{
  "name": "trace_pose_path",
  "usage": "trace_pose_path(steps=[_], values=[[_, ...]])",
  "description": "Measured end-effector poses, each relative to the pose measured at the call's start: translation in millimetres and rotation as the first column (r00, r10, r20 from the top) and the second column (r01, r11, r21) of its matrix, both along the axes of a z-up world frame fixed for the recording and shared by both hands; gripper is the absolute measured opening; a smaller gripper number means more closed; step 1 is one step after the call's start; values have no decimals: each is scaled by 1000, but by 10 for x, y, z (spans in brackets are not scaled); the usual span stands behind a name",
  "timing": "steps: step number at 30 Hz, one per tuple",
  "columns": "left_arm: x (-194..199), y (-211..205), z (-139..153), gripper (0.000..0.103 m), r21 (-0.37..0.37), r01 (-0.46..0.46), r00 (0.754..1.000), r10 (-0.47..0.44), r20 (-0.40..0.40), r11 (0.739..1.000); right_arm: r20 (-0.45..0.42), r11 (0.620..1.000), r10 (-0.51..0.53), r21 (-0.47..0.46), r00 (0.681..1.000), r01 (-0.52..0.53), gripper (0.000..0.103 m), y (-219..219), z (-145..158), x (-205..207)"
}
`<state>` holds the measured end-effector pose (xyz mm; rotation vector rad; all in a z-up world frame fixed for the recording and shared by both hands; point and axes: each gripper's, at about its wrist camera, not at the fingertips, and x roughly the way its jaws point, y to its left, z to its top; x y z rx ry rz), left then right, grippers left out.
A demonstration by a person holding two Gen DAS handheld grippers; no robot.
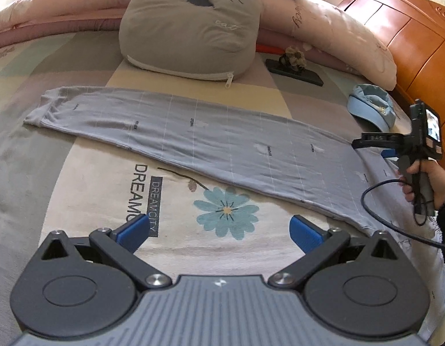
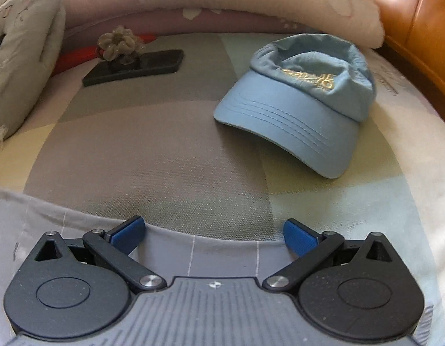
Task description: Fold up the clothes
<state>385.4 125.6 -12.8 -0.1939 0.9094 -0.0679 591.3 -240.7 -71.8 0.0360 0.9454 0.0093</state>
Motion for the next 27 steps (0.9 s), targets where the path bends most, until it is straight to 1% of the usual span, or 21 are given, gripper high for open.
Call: trace_pose_path(steps=[2,4,6,8,11,14,17,20,22,24,26,27], values=[[-1,12,7,102,1,1,1000,-1,6,1000,13,999,8,42,1000,-8,103,-104,114,-129],[4,22,12,102,1,-2,1000,2,9,1000,62,996,35,82,997,-40,103,-256,292,-410],[24,8,8,102,0,4,1000,-4,6,1000,97,994,68,84,993,-77,103,-454,424,-798],[45,-52,18,102,5,23,1000,-23,4,1000,97,991,95,82,991,-103,103,-622,475,-1201],[48,-196,82,102,16,73,997,-74,16,997,46,989,102,107,994,-107,103,-873,417,-1803],[-15,-362,203,102,21,133,990,-133,43,991,-2,987,85,134,996,-84,103,-965,294,-2330],[-130,-535,328,102,36,190,979,-192,69,981,19,980,80,183,997,-82,103,-946,216,-2674],[-291,-667,423,102,64,230,968,-235,84,971,42,974,68,215,997,-76,103,-940,113,-2822],[-405,-709,462,102,71,242,965,-248,89,968,54,982,47,180,997,-56,103,-979,46,-2905],[-517,-724,486,102,71,250,963,-256,90,966,64,988,42,145,997,-51,103,-1059,19,-3073],[-603,-726,473,102,73,242,966,-248,80,967,75,992,52,113,996,-60,103,-1120,16,-3244],[-629,-734,460,102,75,237,967,-243,73,969,58,995,45,89,997,-50,103,-1147,15,-3306]])
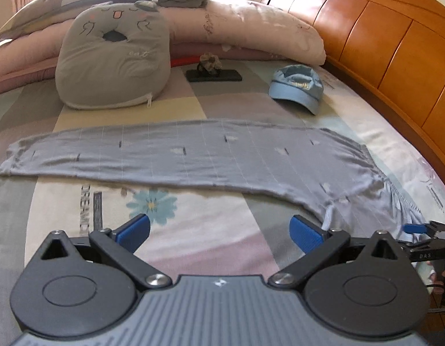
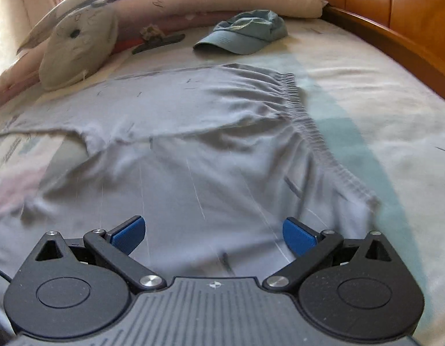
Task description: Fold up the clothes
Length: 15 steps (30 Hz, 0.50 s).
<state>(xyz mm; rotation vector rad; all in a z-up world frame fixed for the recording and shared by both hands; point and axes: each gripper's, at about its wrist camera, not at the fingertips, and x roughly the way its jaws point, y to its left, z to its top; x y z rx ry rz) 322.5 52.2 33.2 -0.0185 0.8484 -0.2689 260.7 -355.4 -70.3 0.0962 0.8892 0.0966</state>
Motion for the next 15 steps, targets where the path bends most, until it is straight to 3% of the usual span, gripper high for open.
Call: trace_pose_path(steps=[6,12,15], values=[[-96,-172,-60,102,17,1,1000,0,-19,1000,38,999,36,1,999,-36,103,1,136,-121],[-233,-434,-96,102,52,21,999,-19,-30,998,-7,979,168,-119,986,-168,103,121,-73,-62],[-329,-473,-129,102,70,-5,999,9,-47,998,8,952,254,-178,967,-248,103,77,-69,-297]])
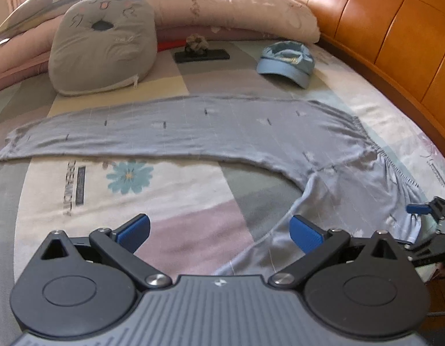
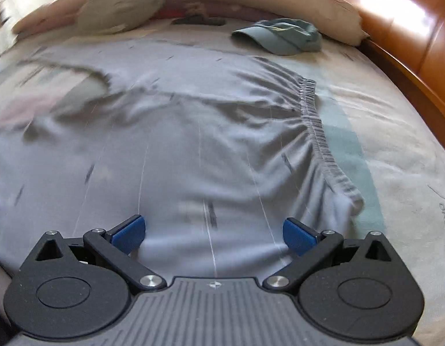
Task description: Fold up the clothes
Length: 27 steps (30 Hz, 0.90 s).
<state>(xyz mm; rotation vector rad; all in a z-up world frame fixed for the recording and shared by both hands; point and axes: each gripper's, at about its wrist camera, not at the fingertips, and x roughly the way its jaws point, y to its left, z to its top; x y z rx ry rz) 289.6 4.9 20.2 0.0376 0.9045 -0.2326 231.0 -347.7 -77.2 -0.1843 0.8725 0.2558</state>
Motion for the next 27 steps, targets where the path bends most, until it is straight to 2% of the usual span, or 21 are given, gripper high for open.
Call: trace_pose_path(steps=[2,4,8,11,16,19,24,25,27], values=[[-38,-10,-40,102,16,-27,1000,27,-13,1000,-6,999,42,2,999,-42,103,-27,39,-68],[-59,-32,-76,102,34,-53,998,54,-24,998,6,991,130,25,991,-130,103,61,63,-79],[-174,-92,-122,102,72,-71,996,74,-45,995,33,953,296,63,955,-297,103,233,98,-105],[-368,-35,-155,102,102,-65,995,73,-72,993,30,936,347,41,937,-348,103,289,-20,-148],[-755,129,-336,102,215,-54,986,85,-140,975,0,930,366,44,931,-365,103,241,27,-153],[-969,202,-527,102,257,-35,984,78,-158,966,20,924,382,17,924,-383,103,340,56,-128],[-1176,406,-807,102,231,-118,971,161,-176,966,59,918,391,41,918,-394,103,588,146,-42],[-1207,465,-863,102,211,-138,966,178,-186,968,66,920,386,48,920,-390,103,631,167,-25],[-1287,628,-915,102,122,-189,957,211,-200,974,69,926,370,57,926,-374,103,721,195,16]])
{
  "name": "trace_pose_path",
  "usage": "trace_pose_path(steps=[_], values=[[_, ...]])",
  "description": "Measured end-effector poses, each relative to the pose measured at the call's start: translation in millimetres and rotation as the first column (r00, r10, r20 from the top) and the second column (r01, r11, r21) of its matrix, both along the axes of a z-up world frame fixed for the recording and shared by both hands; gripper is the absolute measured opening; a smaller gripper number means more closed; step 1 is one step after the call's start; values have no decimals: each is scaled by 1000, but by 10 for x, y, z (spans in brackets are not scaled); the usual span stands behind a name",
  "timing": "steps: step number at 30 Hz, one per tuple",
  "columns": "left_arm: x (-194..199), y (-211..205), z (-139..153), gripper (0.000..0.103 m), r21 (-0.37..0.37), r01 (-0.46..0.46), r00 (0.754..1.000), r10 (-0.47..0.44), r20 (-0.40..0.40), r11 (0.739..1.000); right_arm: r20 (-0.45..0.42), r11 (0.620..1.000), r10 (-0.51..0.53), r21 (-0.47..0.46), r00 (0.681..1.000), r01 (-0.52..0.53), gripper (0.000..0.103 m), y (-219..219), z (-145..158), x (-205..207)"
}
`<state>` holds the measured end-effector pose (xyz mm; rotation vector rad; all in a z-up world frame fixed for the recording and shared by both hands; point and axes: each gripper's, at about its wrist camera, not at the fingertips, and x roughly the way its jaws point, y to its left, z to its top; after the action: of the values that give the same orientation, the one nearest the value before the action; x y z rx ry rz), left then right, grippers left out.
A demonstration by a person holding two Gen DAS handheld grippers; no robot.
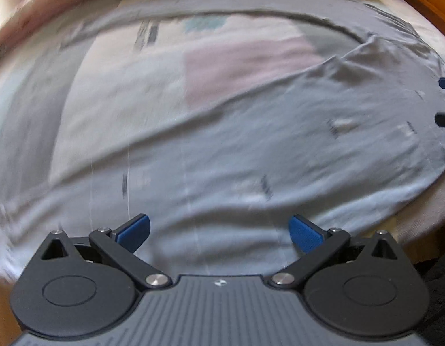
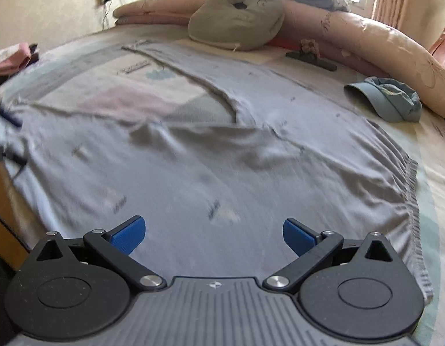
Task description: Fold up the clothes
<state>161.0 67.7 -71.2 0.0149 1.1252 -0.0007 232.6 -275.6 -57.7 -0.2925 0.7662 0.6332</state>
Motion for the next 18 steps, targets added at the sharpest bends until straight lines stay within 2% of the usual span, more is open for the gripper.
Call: trace_pose_path(steps=[1,4,7,9,15,18], values=[[-54,66,-8,102,-33,-13,1000,13,5,999,-2,1000,-10,2,1000,10,103,47,11,24],[-237,199,2,102,-49,47,999,-46,16,998,-8,1000,-29,-11,1000,29,103,188,-9,66],[-284,462,98,102,-102,0,999,5,43,995,-44,997,-64,-45,997,62,103,318,-127,104],[-243,684,162,102,-111,-58,994,68,86,992,-66,994,-101,-41,993,99,103,356,-175,103],[-116,1169,166,102,-16,-121,981,122,152,993,-102,983,-184,-45,978,181,103,394,-194,102],[-31,1409,112,102,-53,-166,973,172,153,985,-111,977,-210,-52,971,205,103,405,-190,105]])
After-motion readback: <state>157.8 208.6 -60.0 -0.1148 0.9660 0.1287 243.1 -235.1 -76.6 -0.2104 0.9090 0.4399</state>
